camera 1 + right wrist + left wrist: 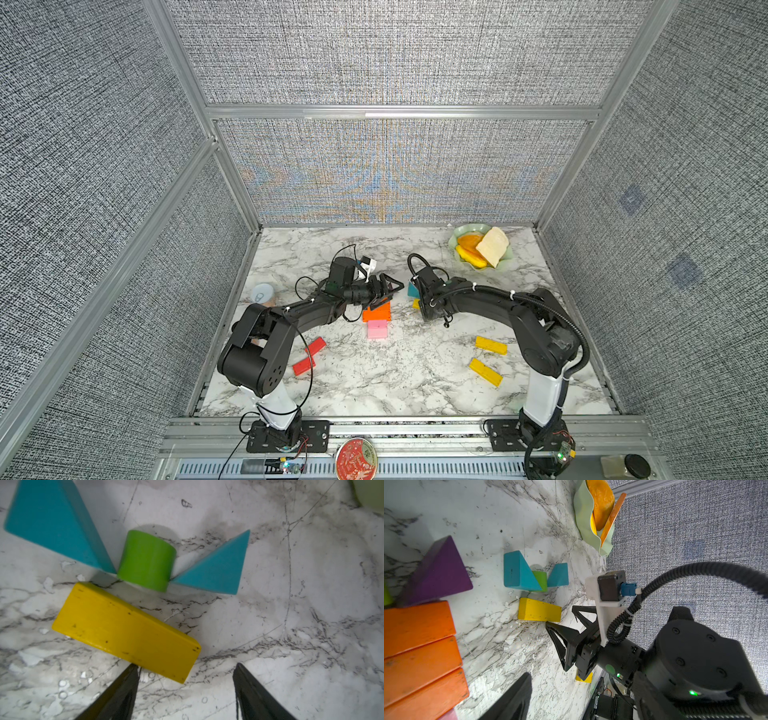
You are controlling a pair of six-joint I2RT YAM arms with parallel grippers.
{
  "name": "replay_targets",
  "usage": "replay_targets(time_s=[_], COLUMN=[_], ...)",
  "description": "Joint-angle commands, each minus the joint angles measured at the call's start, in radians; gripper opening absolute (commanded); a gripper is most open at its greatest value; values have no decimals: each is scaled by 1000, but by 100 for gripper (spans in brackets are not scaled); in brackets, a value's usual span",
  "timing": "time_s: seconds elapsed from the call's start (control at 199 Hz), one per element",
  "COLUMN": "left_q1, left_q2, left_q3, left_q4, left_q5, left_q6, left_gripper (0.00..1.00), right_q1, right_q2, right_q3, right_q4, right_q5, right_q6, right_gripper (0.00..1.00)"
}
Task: Assemble a carrot with building blocks
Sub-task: Assemble the building block at the center of the board.
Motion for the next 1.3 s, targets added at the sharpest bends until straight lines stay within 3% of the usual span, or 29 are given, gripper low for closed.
replay_targets(time_s=[0.0, 1.299], left_q1=[-1, -3], left_q2=[7, 13], left_q3=[4, 11], left_q4=[-7, -11], left_q5=[16, 22], left_q6=[10, 14], left_gripper=[78, 78], right_q1=[-4, -12], right_q2=[-13, 43], right_q3=[-6, 70], right_q4=[-25, -9], right_q5=[19, -28], right_q6=[-1, -8], right_gripper=[75, 77])
